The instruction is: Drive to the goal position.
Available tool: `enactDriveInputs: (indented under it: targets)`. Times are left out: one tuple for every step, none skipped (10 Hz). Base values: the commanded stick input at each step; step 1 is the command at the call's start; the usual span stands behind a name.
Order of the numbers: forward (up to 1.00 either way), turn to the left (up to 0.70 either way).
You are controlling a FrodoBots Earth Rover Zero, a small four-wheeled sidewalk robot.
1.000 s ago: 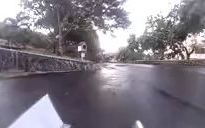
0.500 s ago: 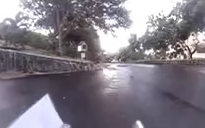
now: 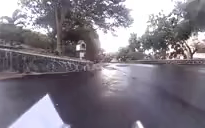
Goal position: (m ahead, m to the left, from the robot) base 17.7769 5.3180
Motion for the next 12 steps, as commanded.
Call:
enactDriveInputs:
  targets:
    - [0.50,0.00]
    - [0.50,0.00]
    - [0.50,0.00]
    - [0.50,0.00]
    - [0.50,-0.14]
    - [0.50,-0.30]
    - [0.50,-0.45]
    - [0.50,-0.14]
    - [0.50,0.00]
    - [0.50,0.00]
    - [0.50,0.00]
    - [0.50,0.00]
